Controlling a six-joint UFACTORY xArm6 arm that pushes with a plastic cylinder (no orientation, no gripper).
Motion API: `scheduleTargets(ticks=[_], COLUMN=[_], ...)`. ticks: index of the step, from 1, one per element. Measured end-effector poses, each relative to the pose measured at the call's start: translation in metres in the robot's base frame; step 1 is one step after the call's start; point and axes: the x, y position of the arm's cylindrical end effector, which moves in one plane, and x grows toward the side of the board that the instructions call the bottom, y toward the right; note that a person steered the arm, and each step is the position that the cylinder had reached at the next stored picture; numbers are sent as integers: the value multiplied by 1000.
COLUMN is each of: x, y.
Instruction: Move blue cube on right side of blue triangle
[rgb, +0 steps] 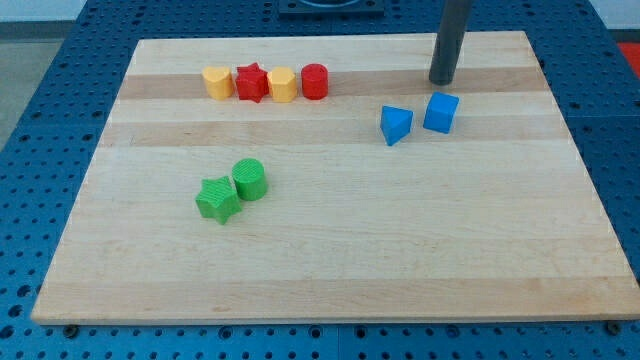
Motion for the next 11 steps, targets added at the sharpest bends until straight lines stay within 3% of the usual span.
scheduleTargets(ticks=[4,6,11], x=[0,31,73], y=[22,47,-39])
